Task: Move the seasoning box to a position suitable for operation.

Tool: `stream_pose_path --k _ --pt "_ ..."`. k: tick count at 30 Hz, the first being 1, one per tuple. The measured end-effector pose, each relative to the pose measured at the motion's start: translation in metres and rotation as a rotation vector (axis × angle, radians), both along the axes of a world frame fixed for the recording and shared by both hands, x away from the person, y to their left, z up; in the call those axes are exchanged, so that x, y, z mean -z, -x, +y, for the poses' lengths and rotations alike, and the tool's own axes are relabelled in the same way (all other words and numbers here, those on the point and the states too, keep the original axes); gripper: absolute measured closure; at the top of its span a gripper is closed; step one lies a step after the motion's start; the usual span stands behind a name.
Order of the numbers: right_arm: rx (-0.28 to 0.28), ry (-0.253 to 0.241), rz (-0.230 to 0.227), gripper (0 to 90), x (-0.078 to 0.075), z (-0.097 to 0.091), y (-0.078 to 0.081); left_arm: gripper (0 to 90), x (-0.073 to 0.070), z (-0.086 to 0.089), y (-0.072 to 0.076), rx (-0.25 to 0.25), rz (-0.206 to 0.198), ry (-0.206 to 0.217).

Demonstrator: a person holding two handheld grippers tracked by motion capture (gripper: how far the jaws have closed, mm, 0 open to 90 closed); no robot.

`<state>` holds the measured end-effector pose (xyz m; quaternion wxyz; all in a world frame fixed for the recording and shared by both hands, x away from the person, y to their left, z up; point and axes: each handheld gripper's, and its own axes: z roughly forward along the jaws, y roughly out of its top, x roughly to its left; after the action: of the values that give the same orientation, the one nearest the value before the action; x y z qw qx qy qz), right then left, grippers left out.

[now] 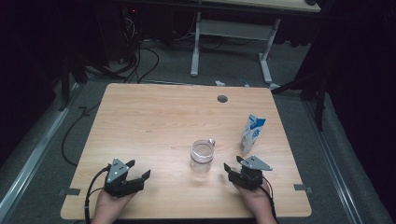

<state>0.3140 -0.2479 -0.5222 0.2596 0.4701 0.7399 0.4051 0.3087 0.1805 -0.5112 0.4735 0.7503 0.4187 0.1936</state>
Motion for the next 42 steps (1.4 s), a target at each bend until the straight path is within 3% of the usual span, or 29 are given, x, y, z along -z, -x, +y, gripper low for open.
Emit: stream_pose_path --k 1,4,7,10,17,24,26,28,32,34,42 --pt "0.002 0.002 -0.007 40.7 0.0 0.0 0.001 28.8 -0.001 0.003 -0.001 -0.004 0.004 0.015" --pt "0.001 0.011 -0.017 42.4 -0.001 0.001 0.003 31.3 -0.001 0.011 -0.003 -0.017 -0.004 -0.015" --pt "0.006 -0.005 -0.018 43.5 -0.003 0.003 0.004 33.4 -0.001 0.02 -0.003 -0.025 0.002 -0.003" --pt "0.004 0.002 -0.016 44.3 -0.003 0.005 0.001 36.7 -0.002 0.026 -0.001 -0.02 -0.001 -0.026" --pt "0.001 0.001 -0.01 45.9 -0.003 0.009 -0.002 38.2 0.0 0.028 0.0 -0.04 0.022 -0.029" --pt "-0.022 -0.005 -0.024 59.8 -0.004 0.015 0.0 45.6 0.003 0.019 0.0 -0.057 0.0 -0.037" --pt "-0.039 -0.015 -0.018 68.1 -0.005 0.019 -0.001 46.0 0.003 0.02 -0.001 -0.063 -0.003 -0.024" --pt "-0.041 -0.019 -0.014 70.4 -0.006 0.02 -0.001 47.1 0.003 0.021 -0.001 -0.06 -0.001 -0.015" --pt "-0.053 -0.001 -0.037 88.7 -0.014 0.03 -0.001 52.7 0.003 0.025 -0.003 -0.035 0.012 -0.009" --pt "-0.056 -0.002 -0.043 90.0 -0.015 0.032 0.0 57.4 0.004 0.026 -0.003 -0.037 0.008 -0.024" --pt "-0.026 0.009 -0.078 90.0 -0.02 0.048 -0.005 73.3 0.002 0.035 0.003 -0.061 -0.006 0.007"
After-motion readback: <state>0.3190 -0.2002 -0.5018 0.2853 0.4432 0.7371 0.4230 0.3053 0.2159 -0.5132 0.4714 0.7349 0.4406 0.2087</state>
